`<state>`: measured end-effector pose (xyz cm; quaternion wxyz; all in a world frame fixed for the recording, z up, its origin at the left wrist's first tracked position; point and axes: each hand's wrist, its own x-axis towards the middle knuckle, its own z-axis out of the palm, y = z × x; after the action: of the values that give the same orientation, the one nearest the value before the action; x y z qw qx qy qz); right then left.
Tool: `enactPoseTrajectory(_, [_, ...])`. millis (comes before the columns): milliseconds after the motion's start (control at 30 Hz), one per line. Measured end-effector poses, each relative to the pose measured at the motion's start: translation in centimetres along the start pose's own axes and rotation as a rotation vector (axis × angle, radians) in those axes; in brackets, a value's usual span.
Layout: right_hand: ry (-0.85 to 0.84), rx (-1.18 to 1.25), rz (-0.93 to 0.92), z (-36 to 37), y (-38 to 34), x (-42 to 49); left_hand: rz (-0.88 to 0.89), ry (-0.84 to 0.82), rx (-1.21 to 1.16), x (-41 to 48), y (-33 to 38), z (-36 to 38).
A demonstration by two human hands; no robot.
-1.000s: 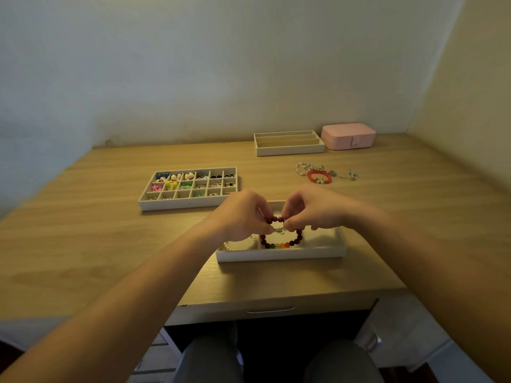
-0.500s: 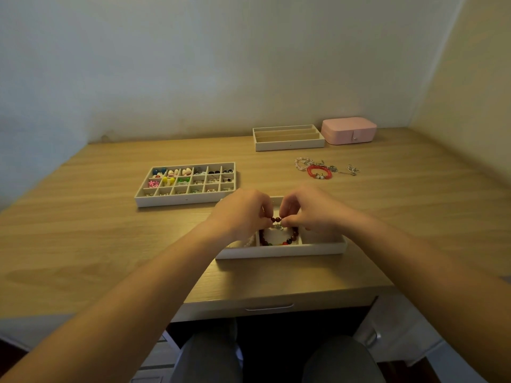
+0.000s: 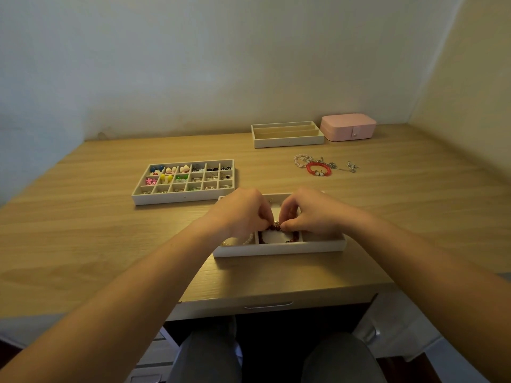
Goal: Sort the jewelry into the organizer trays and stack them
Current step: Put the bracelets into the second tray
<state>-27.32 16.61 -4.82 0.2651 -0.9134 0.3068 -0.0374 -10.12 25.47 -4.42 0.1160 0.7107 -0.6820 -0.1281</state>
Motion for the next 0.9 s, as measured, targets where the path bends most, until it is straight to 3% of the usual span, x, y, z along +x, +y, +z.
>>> enactPoseTrajectory(300, [0.12, -0.026, 0.051, 0.62, 0.0, 0.36, -0.013, 0.094, 0.056, 0.21, 0.01, 0.75])
enactPoseTrajectory(467, [0.128, -0.005, 0.049, 0.24, -0.29, 0.28, -0.031, 0.105, -0.024, 0.2, -0.07, 0.55])
enactPoseTrajectory(900, [0.077, -0.068, 0.061, 0.07, -0.6, 0.18, -0.032, 0.061, 0.025, 0.56, 0.27, 0.16])
